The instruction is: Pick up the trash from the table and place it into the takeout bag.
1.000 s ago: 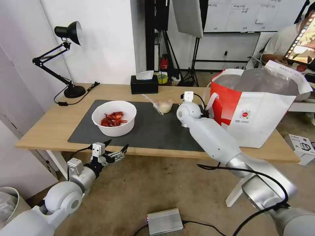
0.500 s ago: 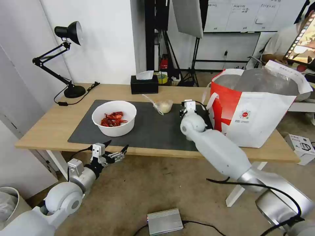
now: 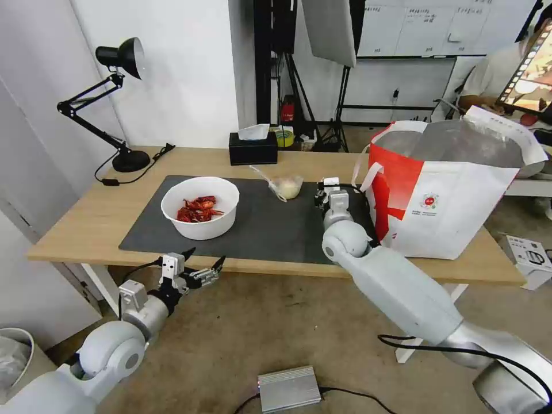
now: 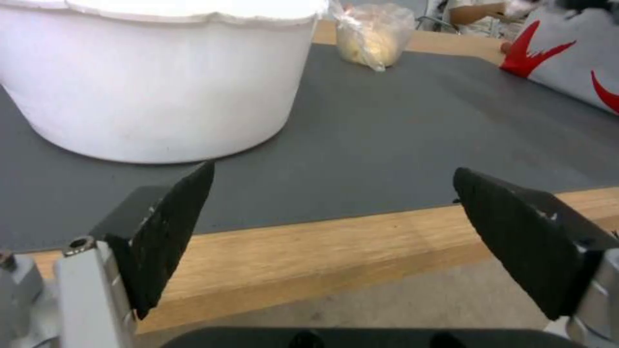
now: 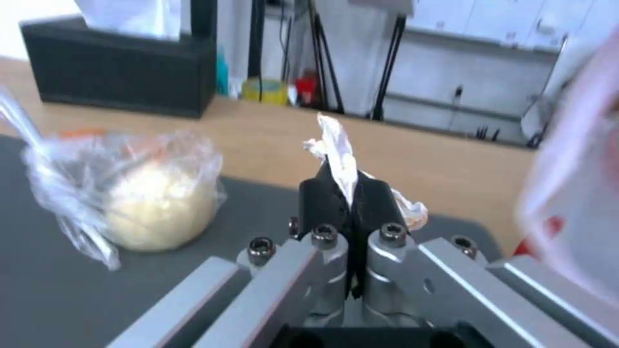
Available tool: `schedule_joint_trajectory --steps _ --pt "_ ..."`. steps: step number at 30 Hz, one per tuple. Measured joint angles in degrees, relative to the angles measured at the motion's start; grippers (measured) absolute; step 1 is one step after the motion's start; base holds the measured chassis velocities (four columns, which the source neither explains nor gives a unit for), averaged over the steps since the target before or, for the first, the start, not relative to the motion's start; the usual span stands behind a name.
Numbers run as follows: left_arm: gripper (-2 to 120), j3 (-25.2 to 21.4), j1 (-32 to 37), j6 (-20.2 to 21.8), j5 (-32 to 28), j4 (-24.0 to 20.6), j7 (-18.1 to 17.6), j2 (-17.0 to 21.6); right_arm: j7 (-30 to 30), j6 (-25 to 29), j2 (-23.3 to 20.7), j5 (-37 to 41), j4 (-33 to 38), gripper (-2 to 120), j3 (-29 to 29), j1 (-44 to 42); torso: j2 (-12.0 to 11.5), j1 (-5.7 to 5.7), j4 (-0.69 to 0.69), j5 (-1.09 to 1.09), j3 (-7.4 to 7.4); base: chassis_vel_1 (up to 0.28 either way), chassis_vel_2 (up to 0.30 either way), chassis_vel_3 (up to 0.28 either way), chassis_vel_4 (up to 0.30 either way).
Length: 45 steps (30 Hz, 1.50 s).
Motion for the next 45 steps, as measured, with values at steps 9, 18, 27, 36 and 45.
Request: schedule_joint_trajectory --steps 9,18,27,36,45 --pt "100 0.0 0.4 0.1 0.2 -0.2 -0.1 -0.1 -2.3 3.3 -4.3 -6.0 6.8 0 2.6 -5.6 0.0 0.0 -0.01 0.01 0.0 0.0 0.0 0.0 0.0" --pt "100 0.3 0.7 0.3 0.9 -0.2 -0.1 -1.2 -9.2 14.0 -4.9 -17.5 6.7 0 6.1 -10.5 0.0 0.0 0.0 0.01 0.01 0.0 0.0 0.0 0.0" --pt "100 0.2 0.7 0.3 0.9 -0.2 -0.2 -1.2 -11.4 21.8 -5.3 -24.3 8.9 0 9.6 -12.1 0.0 0.0 0.0 0.0 0.01 0.0 0.0 0.0 0.0" --pt "100 0.1 0.9 0.3 1.0 -0.2 -0.2 -1.4 -11.0 21.4 -7.3 -23.4 14.1 0 12.9 -12.3 0.0 0.0 0.0 0.0 0.01 0.0 0.0 0.0 0.0" --pt "100 0.2 0.5 0.4 1.0 -0.1 -0.2 -1.2 -6.4 15.7 -11.6 -17.8 19.9 0 16.5 -11.4 0.0 -0.01 0.0 0.0 0.0 0.0 0.0 0.0 0.0"
